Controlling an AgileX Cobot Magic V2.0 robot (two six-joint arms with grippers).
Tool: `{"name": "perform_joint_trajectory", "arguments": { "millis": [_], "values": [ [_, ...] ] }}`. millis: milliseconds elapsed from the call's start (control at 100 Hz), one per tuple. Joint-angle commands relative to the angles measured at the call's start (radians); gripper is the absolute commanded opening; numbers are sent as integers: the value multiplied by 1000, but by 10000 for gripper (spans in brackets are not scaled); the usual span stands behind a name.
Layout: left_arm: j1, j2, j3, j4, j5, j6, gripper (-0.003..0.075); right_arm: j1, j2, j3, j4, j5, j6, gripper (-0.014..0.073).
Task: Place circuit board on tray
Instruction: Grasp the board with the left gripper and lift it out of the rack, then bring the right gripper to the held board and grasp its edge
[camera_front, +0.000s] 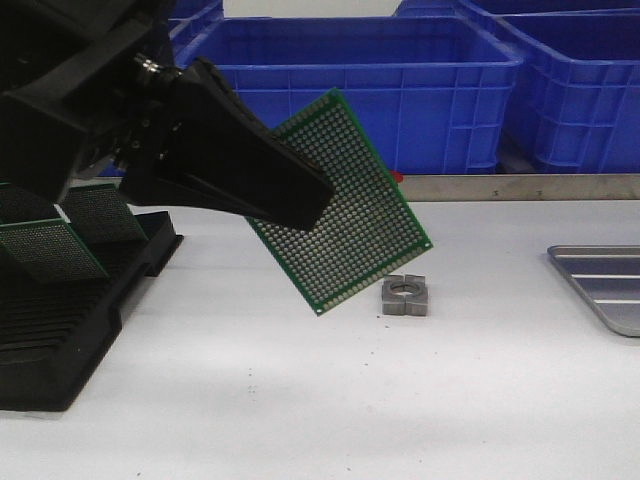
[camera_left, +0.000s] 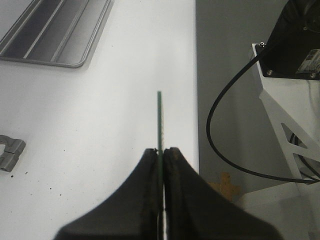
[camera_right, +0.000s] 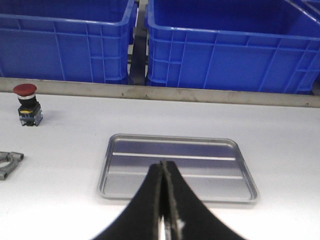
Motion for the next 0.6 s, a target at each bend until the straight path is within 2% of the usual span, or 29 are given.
{"name": "perform_joint_trajectory", "arguments": {
  "millis": [0,100,260,410,500,590],
  "values": [
    [-7,-25,-25,-66,34,-8,-17,-3,79,-104,-7,59,-1,-62],
    [-7,-25,-25,-66,34,-8,-17,-3,181,-187,0,178,-1,-62],
    [-7,-25,-25,-66,34,-8,-17,-3,368,-284,25,272,-1,-62],
    [-7,-25,-25,-66,34,-8,-17,-3,547,-337,189,297,-13,-62],
    [-7,-25,-25,-66,34,-8,-17,5,625,-341,359,260,-117,-62],
    [-7,-25,-25,-68,34,-8,-17,50,690,-341,531,228,-333,-40]
  ]
}}
